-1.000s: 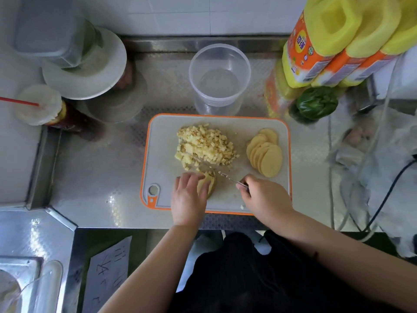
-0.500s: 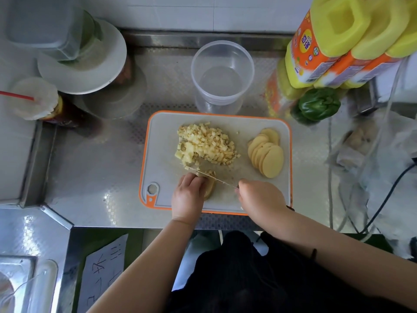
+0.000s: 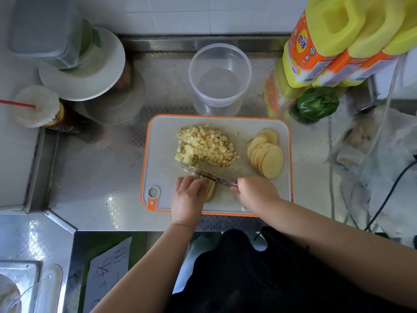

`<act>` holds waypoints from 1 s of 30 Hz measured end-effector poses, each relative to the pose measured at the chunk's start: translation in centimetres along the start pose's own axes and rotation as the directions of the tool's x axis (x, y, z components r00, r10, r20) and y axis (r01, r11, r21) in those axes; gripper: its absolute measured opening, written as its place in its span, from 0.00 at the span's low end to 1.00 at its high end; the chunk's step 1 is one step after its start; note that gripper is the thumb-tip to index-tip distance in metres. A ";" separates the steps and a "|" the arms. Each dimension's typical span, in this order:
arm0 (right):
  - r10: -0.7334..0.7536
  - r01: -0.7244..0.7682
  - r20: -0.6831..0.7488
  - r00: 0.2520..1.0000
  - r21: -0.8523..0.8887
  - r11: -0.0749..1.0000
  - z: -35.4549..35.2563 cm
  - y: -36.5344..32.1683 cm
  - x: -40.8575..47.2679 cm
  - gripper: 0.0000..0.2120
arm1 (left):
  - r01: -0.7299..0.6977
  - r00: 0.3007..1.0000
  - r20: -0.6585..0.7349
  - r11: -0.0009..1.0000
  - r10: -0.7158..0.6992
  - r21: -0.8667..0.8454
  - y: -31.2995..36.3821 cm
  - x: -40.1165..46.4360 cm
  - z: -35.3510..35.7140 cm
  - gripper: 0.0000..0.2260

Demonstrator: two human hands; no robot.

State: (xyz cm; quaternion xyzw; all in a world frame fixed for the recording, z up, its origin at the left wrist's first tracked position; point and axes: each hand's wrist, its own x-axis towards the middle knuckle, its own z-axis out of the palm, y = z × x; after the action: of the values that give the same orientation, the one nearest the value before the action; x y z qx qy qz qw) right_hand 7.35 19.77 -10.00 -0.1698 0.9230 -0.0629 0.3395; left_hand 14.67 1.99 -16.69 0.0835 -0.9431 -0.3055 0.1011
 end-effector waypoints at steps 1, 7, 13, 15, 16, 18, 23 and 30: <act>-0.005 0.005 -0.004 1.000 -0.008 1.000 0.0 -0.1 -0.1 0.13 | 0.036 0.999 -0.015 0.999 -0.036 -0.004 0.1 -0.1 -0.1 0.05; -0.005 0.005 -0.016 1.000 -0.011 1.000 -0.1 -0.2 -0.2 0.14 | 0.465 0.884 0.108 0.879 -0.455 -0.105 2.0 -0.1 -0.8 0.17; 0.024 -0.024 -0.014 1.000 0.008 1.000 -0.2 -0.4 -0.2 0.15 | 0.405 0.908 0.145 0.912 -0.393 -0.065 2.5 -1.0 -0.9 0.29; 0.032 -0.032 -0.007 0.999 0.006 0.999 -0.2 -0.5 -0.1 0.15 | 0.350 0.931 0.124 0.936 -0.344 -0.030 2.4 -1.4 -0.7 0.29; 0.036 -0.035 -0.003 0.999 0.006 0.999 -0.2 -0.5 -0.1 0.15 | 0.339 0.935 0.119 0.941 -0.334 -0.024 2.4 -1.4 -0.6 0.27; 0.037 -0.037 -0.001 0.999 -0.001 0.999 -0.2 -0.5 -0.1 0.15 | 0.334 0.936 0.129 0.943 -0.329 -0.018 2.3 -1.5 -0.5 0.25; 0.047 -0.047 0.023 0.999 -0.003 0.999 -0.8 -0.7 0.0 0.14 | 0.314 0.945 0.101 0.950 -0.312 -0.001 2.6 -1.4 -0.4 0.21; 0.052 -0.053 0.035 0.998 0.037 0.998 -1.4 -2.0 0.7 0.15 | 0.284 0.953 0.106 0.959 -0.284 0.011 2.6 -1.4 -0.6 0.23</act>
State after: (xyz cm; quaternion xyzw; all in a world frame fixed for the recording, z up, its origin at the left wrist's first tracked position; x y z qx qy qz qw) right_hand 6.47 17.61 -8.89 -0.1401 0.9200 -0.0683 0.3597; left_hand 15.92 4.04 -14.85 0.2015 -0.9248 -0.3227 0.0060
